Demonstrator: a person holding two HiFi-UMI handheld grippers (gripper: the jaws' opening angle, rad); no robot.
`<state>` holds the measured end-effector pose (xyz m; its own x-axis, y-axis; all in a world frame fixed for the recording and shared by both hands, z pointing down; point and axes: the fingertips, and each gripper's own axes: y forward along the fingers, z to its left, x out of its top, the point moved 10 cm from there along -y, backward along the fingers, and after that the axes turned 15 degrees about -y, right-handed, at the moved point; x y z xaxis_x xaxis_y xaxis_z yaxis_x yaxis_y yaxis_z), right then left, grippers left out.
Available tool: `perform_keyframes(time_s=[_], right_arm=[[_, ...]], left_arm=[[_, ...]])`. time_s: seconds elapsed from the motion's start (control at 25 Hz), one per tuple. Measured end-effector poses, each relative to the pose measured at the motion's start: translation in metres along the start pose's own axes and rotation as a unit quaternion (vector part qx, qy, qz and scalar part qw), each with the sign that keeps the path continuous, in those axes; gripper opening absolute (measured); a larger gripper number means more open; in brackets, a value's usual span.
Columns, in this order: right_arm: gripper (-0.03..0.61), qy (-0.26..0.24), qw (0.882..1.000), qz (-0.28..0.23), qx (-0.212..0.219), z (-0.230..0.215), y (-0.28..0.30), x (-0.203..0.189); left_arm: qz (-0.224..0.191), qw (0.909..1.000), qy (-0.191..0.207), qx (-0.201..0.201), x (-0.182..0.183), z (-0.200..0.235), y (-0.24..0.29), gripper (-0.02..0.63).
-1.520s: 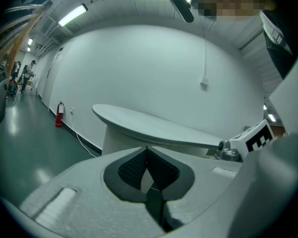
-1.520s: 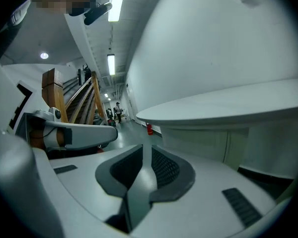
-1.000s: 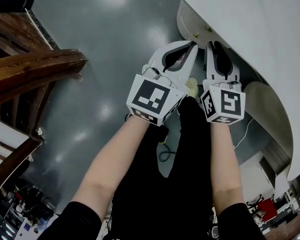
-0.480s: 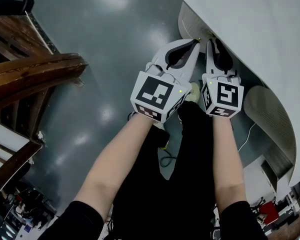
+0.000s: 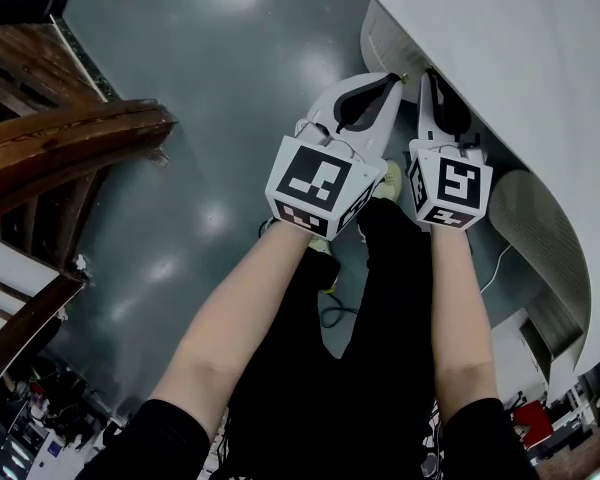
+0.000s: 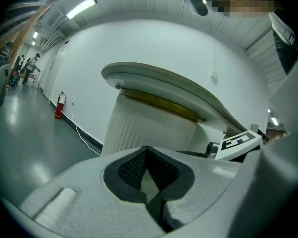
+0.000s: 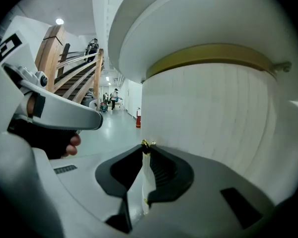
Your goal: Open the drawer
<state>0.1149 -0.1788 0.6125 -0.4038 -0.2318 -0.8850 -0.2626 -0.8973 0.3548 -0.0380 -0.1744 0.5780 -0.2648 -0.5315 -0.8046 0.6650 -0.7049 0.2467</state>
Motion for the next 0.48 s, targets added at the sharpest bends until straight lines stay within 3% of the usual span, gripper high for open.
perform_keyframes(time_s=[0.48], right_arm=[[0.055,0.001,1.000,0.012,0.012,0.018,-0.014,0.004]], left_arm=[[0.014,0.9998,-0.007,0.015,-0.002,-0.002,-0.018,0.008]])
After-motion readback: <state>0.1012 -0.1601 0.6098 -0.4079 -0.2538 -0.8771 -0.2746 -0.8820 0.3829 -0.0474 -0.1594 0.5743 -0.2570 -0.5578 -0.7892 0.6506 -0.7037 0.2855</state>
